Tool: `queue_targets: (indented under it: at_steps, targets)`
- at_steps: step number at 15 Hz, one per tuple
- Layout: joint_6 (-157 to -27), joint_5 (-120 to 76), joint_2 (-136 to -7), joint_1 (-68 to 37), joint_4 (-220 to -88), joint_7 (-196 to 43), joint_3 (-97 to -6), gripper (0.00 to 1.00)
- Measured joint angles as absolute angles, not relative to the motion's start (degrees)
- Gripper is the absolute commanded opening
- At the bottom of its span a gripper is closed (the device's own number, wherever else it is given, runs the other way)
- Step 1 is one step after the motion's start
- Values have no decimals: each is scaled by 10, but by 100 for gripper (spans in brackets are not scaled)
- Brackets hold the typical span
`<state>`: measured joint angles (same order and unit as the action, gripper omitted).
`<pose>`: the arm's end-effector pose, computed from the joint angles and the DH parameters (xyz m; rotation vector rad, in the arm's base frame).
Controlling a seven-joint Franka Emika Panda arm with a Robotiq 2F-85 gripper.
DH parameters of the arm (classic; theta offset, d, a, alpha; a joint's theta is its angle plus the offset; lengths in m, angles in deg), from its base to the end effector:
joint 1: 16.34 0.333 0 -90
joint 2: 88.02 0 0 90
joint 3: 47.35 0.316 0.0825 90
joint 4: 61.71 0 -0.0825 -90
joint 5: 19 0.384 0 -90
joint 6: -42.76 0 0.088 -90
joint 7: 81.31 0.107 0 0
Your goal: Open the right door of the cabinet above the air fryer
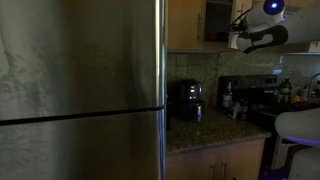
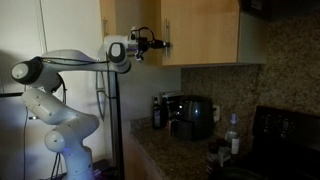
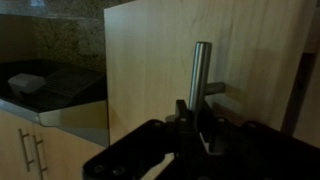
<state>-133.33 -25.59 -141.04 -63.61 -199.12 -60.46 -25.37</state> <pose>0.3240 -0.0412 0.7652 1.8824 -0.5227 1.8440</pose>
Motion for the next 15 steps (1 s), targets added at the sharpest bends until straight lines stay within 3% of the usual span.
queue_targets:
  at_steps: [9,15]
  targets:
    - [-1303,-241,-1492,-591,-2059,-637,-353,0]
    - [-1306,-251,-1526,-633,-2090,-685,-402,0]
